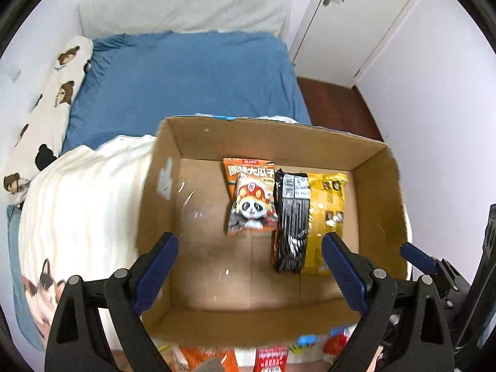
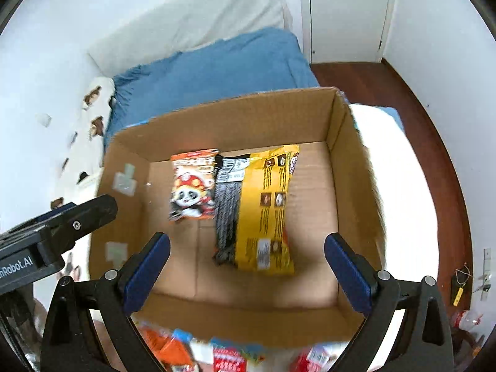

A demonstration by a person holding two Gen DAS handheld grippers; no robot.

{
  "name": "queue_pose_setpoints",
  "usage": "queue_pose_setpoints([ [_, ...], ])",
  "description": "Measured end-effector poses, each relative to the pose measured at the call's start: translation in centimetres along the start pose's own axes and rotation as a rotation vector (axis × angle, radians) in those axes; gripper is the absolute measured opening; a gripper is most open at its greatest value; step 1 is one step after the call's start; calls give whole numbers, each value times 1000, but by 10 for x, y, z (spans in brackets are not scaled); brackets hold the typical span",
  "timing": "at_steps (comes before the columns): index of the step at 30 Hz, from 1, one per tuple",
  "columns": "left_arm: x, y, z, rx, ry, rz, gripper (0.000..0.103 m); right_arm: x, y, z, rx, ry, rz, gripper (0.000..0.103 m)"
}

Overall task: Organize snacks
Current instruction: 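Grasp the yellow egg-biscuit bag with left tool while right grasps red spicy packet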

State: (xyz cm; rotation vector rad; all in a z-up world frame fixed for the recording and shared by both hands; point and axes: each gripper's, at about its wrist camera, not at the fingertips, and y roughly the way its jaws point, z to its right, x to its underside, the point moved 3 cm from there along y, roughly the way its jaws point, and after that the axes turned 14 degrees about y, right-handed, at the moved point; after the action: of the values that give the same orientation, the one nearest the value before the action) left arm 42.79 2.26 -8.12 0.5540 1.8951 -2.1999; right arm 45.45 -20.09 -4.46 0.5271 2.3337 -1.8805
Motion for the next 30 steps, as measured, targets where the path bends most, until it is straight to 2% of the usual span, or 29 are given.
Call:
queue_pose_setpoints([
  [1, 10, -11, 0, -4, -2, 14, 95, 4, -9, 0, -4, 1, 9, 102],
  [2, 8, -4, 2, -8, -2, 20, 95, 14, -22, 2, -17, 8, 17, 102],
  [6, 49, -23, 3, -14, -16, 30, 95, 53, -47, 4, -63, 26, 12, 102],
  [10, 99, -33, -1, -49, -43, -6, 95, 96, -50, 14, -98, 45, -38, 102],
  [15, 182, -4, -27, -92, -135, -123, 95, 152, -4, 33, -94, 86, -169, 102],
  [19, 231, 40, -56, -61, -252, -212, 93, 191, 42, 46, -81, 131, -263, 101],
  [22, 256, 68, -74, -28, -342, -264, 86, 212, 74, 46, -53, 134, -308, 96],
  [25, 272, 96, -86, 18, -413, -312, 84, 229, 101, 43, -8, 109, -319, 89],
  [28, 277, 115, -91, -3, -404, -321, 82, 240, 121, 41, 41, 96, -301, 84],
  [30, 278, 121, -94, -8, -406, -319, 68, 244, 124, 38, 70, 86, -268, 82],
])
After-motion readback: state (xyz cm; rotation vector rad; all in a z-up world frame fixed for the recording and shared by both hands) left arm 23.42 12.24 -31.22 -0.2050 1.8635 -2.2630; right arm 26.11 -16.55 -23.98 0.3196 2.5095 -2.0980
